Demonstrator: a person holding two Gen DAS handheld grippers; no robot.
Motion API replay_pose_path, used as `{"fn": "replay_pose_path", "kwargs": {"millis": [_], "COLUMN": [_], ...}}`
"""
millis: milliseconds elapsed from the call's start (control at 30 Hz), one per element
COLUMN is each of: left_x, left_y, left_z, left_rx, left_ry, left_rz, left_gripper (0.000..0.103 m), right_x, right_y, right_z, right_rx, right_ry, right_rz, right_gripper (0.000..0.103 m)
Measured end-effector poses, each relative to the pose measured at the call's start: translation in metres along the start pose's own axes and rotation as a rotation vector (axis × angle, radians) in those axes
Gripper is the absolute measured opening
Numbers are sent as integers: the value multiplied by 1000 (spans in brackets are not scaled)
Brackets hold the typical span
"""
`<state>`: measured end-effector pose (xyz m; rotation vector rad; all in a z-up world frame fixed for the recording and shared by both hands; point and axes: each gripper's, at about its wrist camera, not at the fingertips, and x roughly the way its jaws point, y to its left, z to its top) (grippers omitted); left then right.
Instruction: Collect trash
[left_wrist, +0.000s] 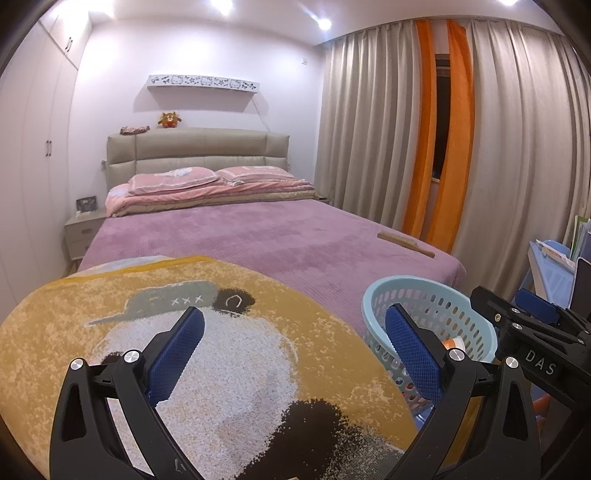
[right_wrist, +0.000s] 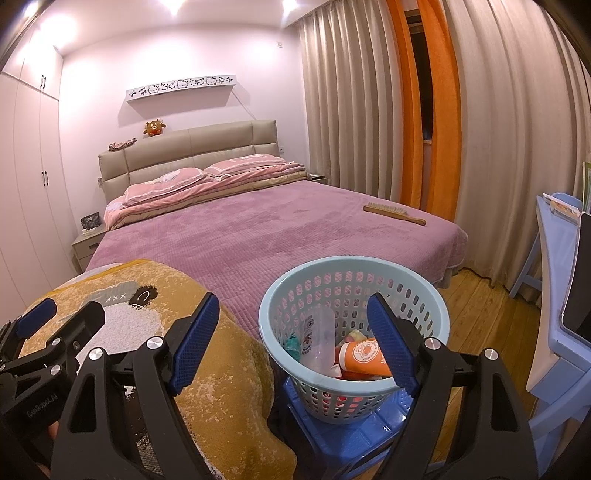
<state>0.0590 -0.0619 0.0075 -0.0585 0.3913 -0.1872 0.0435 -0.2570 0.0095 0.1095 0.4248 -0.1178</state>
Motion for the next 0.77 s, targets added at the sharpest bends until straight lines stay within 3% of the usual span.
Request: {"fn": "replay_pose_path", "kwargs": {"millis": [333,433,600,767], "left_x": [0,-4,-8,-24], "left_y": [6,1,3,20], "left_z": [2,4,10,10], "left_rx": [-22,13,17,-9], "left_ry": [-2,-26,7,16], "left_rz": [10,47,19,46], "left_gripper": [95,96,96,96], "right_x": [0,-1,-9,-17], "right_y": [0,1,8,15], "right_z": [1,0,2,5], "right_rx": [1,2,-3,-7], "right_ry": [3,9,6,5], "right_rz": [1,9,16,34], "right_gripper": [78,78,78,78]}}
